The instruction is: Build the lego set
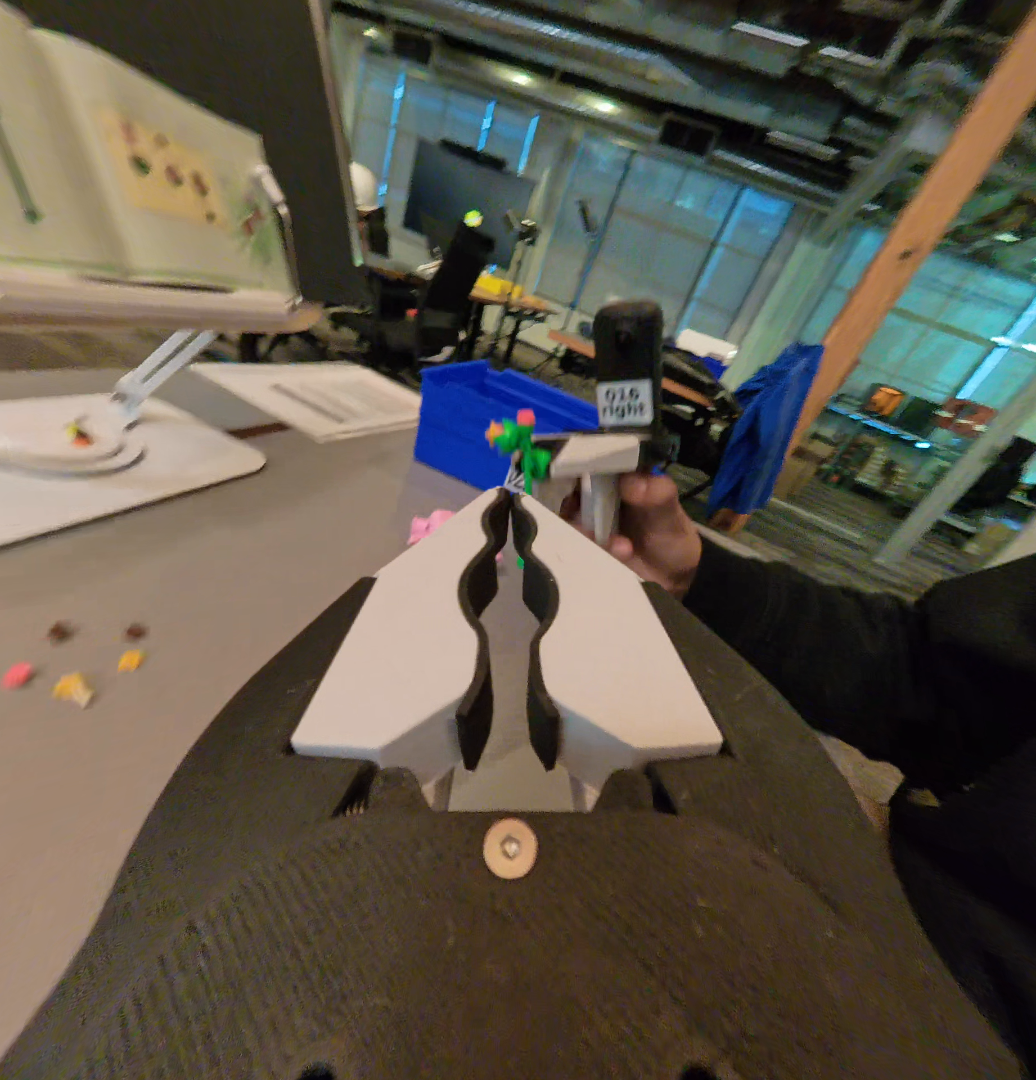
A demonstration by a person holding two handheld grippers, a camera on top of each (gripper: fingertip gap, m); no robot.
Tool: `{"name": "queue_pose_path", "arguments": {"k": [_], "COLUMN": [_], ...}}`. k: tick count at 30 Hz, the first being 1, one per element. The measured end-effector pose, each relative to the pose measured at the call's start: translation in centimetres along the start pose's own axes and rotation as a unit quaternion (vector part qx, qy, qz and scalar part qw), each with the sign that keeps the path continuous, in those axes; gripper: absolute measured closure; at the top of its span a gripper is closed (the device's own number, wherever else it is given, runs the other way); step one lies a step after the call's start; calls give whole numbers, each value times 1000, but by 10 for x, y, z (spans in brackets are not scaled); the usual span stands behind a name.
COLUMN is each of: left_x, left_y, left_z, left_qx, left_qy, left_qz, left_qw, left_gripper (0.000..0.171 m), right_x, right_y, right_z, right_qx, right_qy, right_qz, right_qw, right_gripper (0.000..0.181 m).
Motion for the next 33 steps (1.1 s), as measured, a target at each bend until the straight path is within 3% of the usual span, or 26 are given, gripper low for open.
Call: {"name": "queue_pose_path", "arguments": {"k": [4, 6, 11, 16, 24, 33], "left_x": [12, 5, -21, -19, -19, -22], "left_y": [-33, -38, -35, -32, -31, -32], "left_z": [12, 12, 9, 11, 23, 29], "left_qx": [-156, -194, -170, -210, -293, -316], "left_qy": [32, 55, 53, 96, 184, 205], "left_qz": [16, 11, -23, -19, -17, -32], "left_qw": [987, 979, 984, 973, 938, 926], "left_gripper": [171, 171, 171, 171, 163, 164], "right_x": [-1, -7, -14, -18, -14, -15], "right_y": [13, 13, 9, 7, 7, 7], "right_z": [-11, -12, -13, -13, -24, -28], "right_qx": [11, 13, 46, 38, 94, 103], "right_qy": [15, 21, -24, -6, -46, -43], "right_qz": [7, 1, 21, 7, 31, 24], "right_qw": [1000, 1000, 998, 999, 994, 993], "right_gripper": [170, 170, 171, 170, 170, 171]}}
Point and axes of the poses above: each gripper's, where its closed fingertips meet, y back along the fingers, x out of its top, z = x × y across the jaws, the point moved 1 cm from there along y, back along the fingers, and after that the axes turned 2 degrees about y, right-handed, at the moved point
